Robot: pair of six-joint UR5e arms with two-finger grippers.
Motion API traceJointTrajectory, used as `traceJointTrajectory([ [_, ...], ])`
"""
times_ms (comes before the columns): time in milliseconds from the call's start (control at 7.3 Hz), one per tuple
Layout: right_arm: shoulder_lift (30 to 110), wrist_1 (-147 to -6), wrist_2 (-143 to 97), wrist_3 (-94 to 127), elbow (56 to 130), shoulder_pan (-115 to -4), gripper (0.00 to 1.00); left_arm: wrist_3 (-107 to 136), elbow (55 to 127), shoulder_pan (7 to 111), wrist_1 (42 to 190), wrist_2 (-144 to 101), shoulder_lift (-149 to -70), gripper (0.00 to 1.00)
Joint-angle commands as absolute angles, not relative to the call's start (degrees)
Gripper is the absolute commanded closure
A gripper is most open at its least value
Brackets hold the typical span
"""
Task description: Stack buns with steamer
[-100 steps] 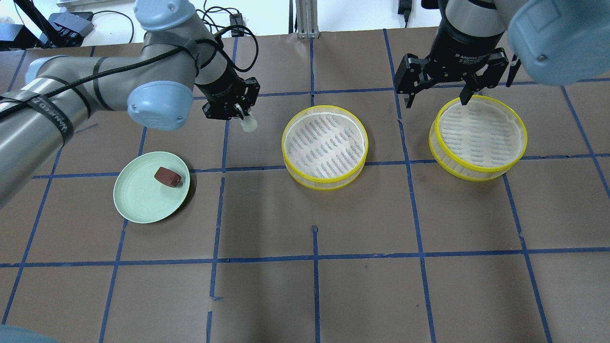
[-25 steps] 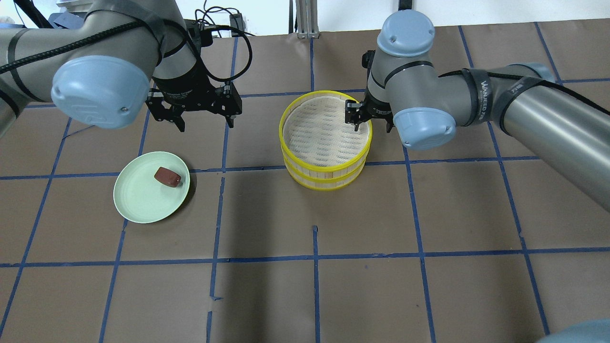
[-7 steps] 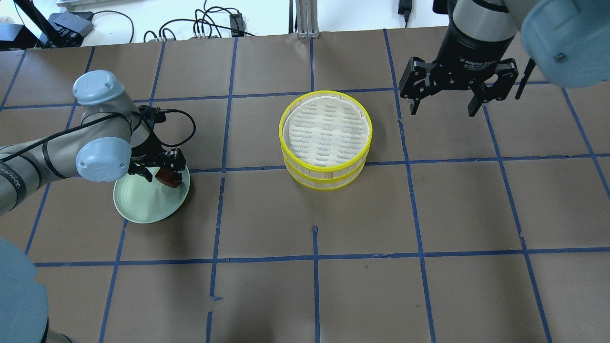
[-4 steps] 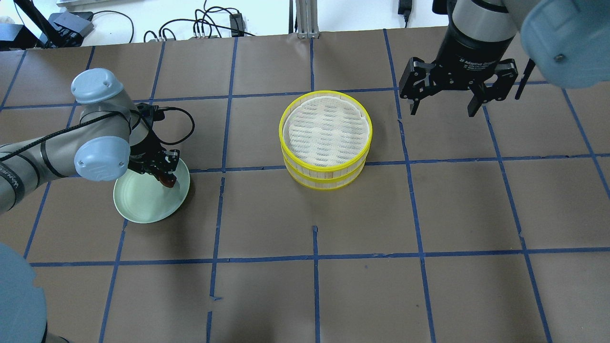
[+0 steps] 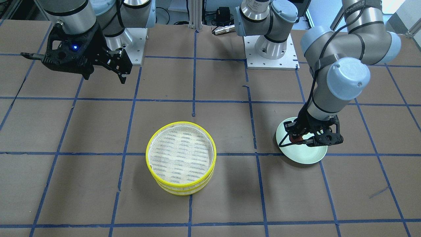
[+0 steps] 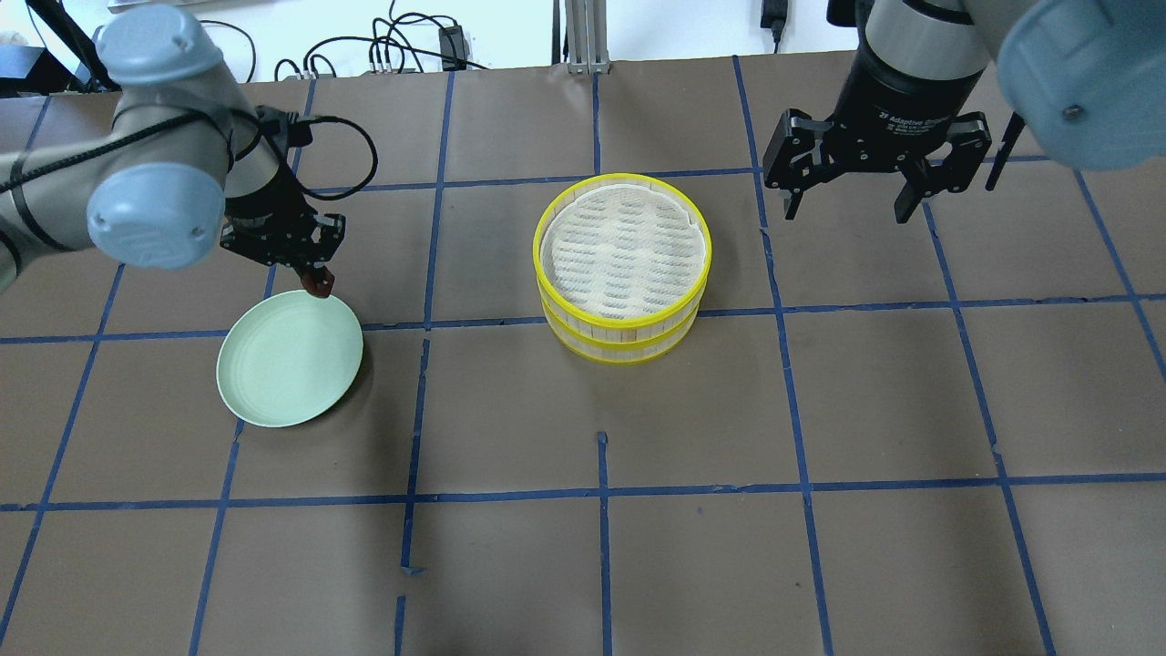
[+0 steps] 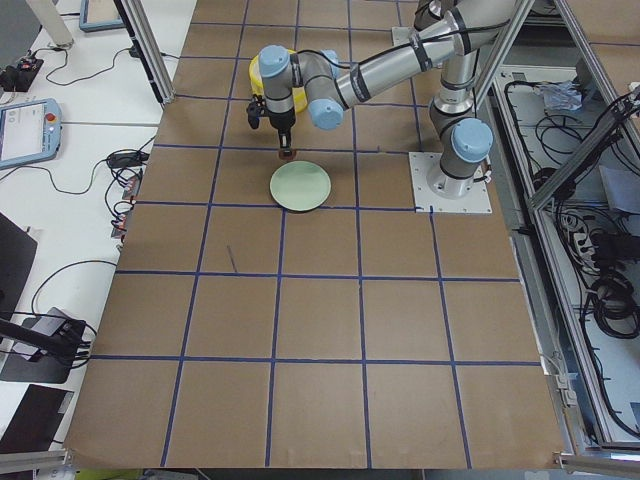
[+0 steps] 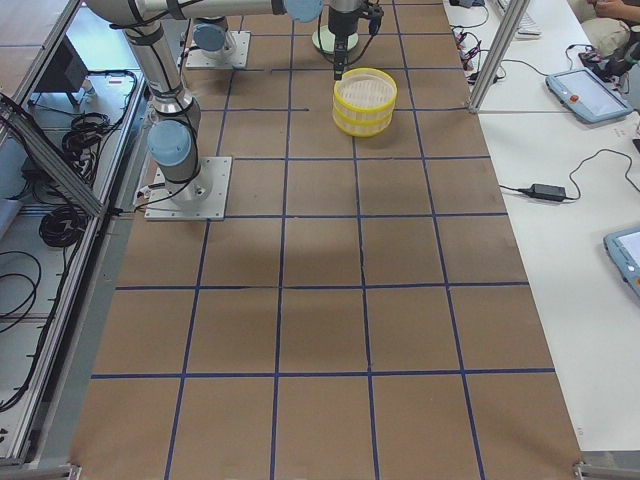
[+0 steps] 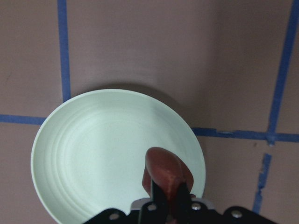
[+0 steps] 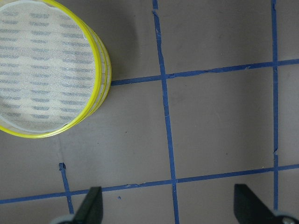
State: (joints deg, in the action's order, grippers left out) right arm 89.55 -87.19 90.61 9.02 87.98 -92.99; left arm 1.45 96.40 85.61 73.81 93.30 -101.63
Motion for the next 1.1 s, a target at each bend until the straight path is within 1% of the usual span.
traceJointTrajectory([
  [0,89.8,-87.2,90.6,8.8,88.0,-93.0,0.0,15.7,86.9,94.7,80.9,87.0,-101.3,0.99],
  [274,89.8,-87.2,90.5,8.8,88.1,-93.1,0.0,26.6,86.5,101.3,78.6,76.9,-103.0,0.98],
  [411,89.8,-87.2,90.5,8.9,88.1,-93.1,0.0,31.1,86.7,103.3,74.7,71.2,-106.1,0.98],
  [685,89.8,-87.2,90.6,8.9,88.1,-93.1,0.0,32.1,86.7,106.3,67.4,71.5,-111.4,0.96],
  [821,89.8,-87.2,90.6,8.9,88.1,-93.0,0.0,32.1,86.8,106.9,66.5,71.5,-113.1,0.91],
  [958,89.8,-87.2,90.6,8.9,88.0,-93.1,0.0,32.1,86.8,107.0,66.4,71.5,-113.3,0.78],
])
